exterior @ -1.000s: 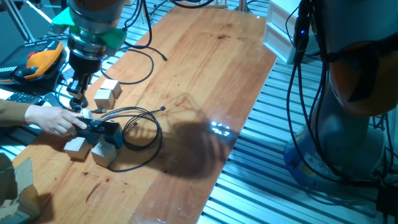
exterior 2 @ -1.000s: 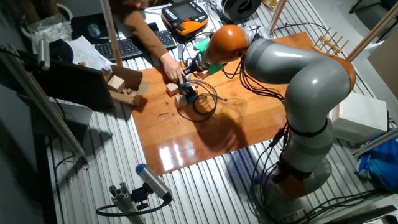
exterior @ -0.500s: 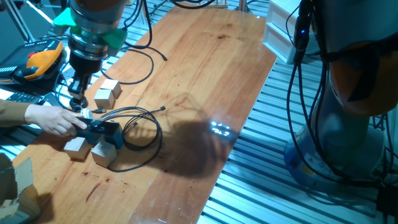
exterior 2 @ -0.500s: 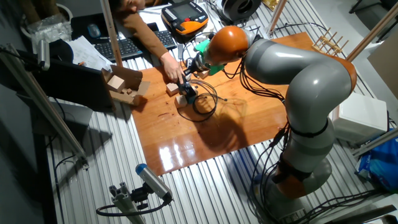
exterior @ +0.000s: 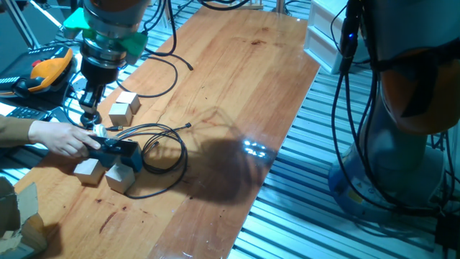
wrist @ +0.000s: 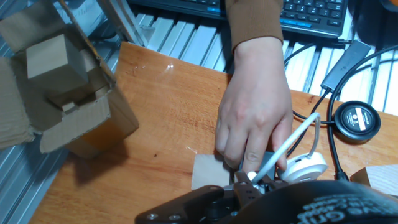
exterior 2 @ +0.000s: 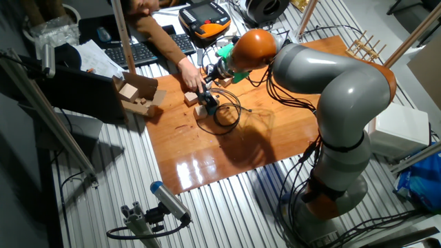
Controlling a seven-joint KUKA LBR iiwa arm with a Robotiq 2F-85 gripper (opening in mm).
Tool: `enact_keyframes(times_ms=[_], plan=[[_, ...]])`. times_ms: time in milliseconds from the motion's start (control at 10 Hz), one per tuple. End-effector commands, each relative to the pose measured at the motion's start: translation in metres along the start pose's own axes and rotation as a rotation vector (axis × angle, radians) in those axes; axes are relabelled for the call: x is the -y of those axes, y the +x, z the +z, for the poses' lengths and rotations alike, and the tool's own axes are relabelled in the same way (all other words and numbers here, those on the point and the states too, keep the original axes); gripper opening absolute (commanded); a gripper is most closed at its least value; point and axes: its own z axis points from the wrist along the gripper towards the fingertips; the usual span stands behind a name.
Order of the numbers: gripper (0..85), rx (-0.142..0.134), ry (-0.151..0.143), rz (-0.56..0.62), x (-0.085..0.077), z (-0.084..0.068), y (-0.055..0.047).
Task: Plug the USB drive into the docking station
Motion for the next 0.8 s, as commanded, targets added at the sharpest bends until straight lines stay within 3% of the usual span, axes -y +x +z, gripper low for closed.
enact_keyframes(times_ms=[0, 300, 400, 700], plan=[[0.0, -0.019, -0.004, 0.006, -0.0002, -0.0004, -0.0001], [0.0, -0.042, -0.019, 0.006, -0.0022, -0.0016, 0.0003], [0.0, -0.061, -0.026, 0.024, -0.0030, -0.0011, 0.0009], [0.0, -0.069, -0.014, 0.044, -0.0019, 0.0013, 0.0007]])
